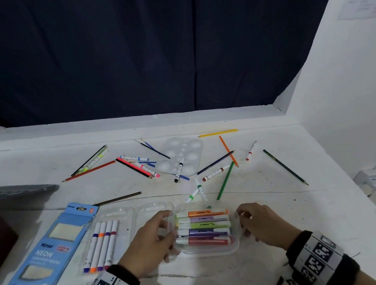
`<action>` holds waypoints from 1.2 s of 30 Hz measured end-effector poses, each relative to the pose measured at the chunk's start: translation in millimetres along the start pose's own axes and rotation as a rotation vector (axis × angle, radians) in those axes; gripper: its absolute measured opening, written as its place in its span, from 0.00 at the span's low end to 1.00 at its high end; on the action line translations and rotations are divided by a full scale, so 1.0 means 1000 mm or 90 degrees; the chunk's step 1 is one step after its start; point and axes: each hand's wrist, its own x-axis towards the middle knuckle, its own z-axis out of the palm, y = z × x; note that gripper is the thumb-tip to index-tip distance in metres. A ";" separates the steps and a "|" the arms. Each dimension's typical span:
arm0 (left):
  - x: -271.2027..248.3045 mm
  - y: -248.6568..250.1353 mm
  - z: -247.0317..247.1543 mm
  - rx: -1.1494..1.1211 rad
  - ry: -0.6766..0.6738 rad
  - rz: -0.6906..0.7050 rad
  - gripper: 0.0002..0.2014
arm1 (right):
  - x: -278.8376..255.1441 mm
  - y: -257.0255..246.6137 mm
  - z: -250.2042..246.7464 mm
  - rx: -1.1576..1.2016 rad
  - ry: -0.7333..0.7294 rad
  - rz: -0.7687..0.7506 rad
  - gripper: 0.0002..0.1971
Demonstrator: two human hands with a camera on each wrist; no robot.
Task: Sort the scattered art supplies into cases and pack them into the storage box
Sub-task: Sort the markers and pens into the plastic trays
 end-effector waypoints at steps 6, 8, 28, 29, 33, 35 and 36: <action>-0.007 0.009 -0.005 -0.044 0.053 0.013 0.16 | 0.011 0.005 0.003 -0.099 -0.004 -0.041 0.17; -0.011 0.012 -0.013 -0.060 0.078 0.018 0.15 | 0.014 0.004 0.007 -0.114 0.000 -0.057 0.21; -0.026 0.016 0.011 -0.094 0.083 -0.007 0.14 | -0.010 0.012 -0.030 0.351 0.362 -0.071 0.16; -0.024 0.016 0.018 -0.100 0.076 -0.015 0.14 | -0.013 0.010 -0.030 0.362 0.353 -0.077 0.16; -0.016 0.015 0.040 -0.129 0.036 -0.049 0.15 | -0.028 0.008 -0.029 0.288 0.275 -0.073 0.13; -0.015 0.016 0.049 -0.135 0.022 -0.056 0.16 | -0.035 0.009 -0.027 0.225 0.217 -0.071 0.12; -0.015 0.017 0.051 -0.140 0.021 -0.057 0.15 | -0.038 0.010 -0.027 0.214 0.195 -0.069 0.12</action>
